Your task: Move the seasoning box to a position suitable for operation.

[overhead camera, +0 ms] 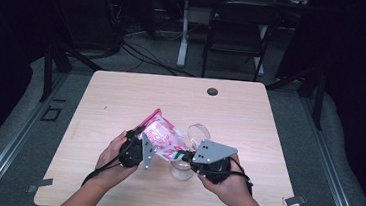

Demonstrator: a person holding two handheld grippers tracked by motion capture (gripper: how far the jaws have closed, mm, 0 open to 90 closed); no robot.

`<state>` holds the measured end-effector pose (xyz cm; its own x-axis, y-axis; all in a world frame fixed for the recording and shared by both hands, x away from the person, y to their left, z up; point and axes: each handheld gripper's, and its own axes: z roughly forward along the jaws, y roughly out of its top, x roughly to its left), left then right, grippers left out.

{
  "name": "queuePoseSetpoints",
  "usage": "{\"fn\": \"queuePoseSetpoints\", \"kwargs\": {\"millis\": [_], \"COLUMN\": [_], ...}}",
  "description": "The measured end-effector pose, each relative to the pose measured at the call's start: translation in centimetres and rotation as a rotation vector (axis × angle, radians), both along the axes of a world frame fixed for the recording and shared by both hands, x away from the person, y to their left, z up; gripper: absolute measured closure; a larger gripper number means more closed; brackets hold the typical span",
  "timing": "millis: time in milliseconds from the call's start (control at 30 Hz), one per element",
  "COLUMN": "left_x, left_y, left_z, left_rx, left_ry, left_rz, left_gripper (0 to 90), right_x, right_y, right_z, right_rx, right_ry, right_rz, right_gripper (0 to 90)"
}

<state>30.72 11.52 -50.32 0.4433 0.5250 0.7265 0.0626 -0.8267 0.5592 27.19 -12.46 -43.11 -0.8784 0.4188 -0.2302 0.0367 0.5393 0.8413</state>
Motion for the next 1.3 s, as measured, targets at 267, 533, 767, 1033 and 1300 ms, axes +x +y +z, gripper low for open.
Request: {"fn": "queuePoseSetpoints", "kwargs": {"millis": [267,533,767,1033,1300], "left_x": [-0.3,-0.9,-0.9,-1.0,-1.0], "left_y": [0.0,0.0,-0.2,-0.4,-0.4], "left_z": [0.1,0.1,0.0,-0.2,-0.2], "left_rx": [0.048,0.107,0.126,0.139,0.168], "left_ry": [-0.038,-0.079,-0.089,-0.107,-0.118], "left_rz": [-0.006,0.003,-0.002,-0.009,-0.008], "left_gripper": [62.9,63.0,63.3,63.5,63.5], "right_x": [-0.3,-0.5,-0.3,-0.5,-0.6], "right_y": [-0.2,-0.2,-0.5,-0.7,-0.8], "right_z": [-0.5,-0.9,-1.2,-1.5,-1.8], "right_rx": [0.003,0.015,0.026,0.023,0.035], "right_ry": [-0.001,0.008,0.019,0.012,0.014], "right_rz": [0.002,0.005,-0.005,-0.011,-0.015], "right_gripper": [90.0,90.0,90.0,90.0,90.0]}}
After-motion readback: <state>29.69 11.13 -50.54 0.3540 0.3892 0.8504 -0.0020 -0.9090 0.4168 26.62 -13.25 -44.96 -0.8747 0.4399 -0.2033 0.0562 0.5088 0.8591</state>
